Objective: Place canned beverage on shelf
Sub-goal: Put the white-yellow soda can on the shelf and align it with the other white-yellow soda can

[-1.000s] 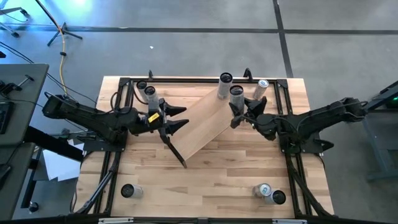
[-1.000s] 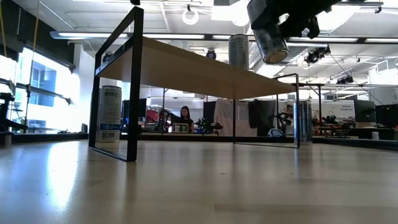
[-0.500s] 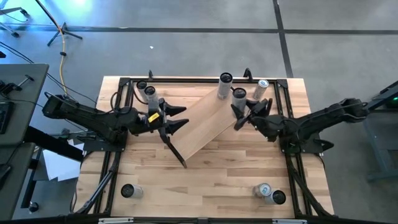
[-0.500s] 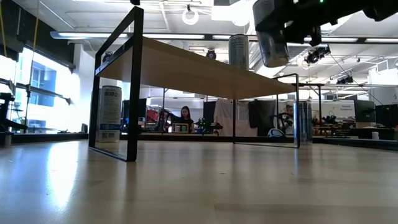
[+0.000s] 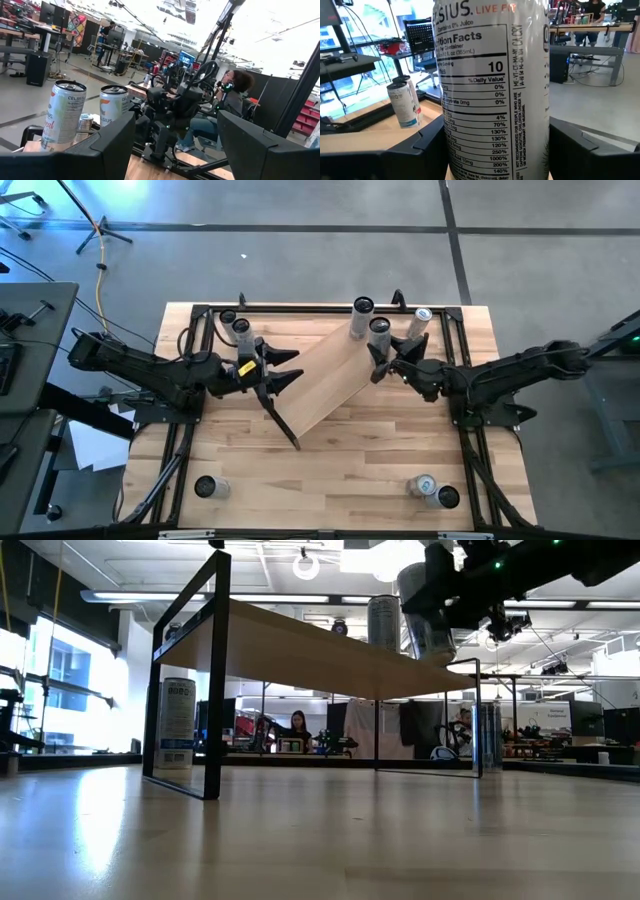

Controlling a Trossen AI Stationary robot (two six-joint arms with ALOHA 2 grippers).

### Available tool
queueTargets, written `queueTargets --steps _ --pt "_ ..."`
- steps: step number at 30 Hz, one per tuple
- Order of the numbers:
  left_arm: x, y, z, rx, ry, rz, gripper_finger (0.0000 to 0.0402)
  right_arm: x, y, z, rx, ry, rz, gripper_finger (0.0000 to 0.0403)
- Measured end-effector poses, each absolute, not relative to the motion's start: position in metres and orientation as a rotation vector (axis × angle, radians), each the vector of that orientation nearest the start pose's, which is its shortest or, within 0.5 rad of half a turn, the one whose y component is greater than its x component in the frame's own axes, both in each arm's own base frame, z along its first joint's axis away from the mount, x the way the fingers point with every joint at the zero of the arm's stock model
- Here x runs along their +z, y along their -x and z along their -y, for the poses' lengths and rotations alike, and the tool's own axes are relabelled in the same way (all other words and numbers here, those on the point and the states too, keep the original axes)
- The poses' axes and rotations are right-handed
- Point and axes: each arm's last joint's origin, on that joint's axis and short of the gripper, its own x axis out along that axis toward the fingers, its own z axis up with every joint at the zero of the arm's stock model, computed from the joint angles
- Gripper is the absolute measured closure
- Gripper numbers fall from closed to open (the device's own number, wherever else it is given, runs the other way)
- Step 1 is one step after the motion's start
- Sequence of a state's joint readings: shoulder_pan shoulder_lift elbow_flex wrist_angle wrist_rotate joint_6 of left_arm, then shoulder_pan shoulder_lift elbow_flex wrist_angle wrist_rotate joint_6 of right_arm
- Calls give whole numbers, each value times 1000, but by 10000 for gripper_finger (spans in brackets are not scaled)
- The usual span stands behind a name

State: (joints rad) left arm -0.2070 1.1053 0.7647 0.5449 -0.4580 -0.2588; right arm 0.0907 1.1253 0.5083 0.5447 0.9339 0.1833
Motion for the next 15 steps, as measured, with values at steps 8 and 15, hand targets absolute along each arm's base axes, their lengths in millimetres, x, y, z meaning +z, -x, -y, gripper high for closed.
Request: queueTargets --steps 8,15 --pt "333 -242 37 227 324 228 151 243 -226 -3 -849 -133 16 161" --pt "334 -242 37 227 325 232 151 244 -226 -9 -799 -100 5 161"
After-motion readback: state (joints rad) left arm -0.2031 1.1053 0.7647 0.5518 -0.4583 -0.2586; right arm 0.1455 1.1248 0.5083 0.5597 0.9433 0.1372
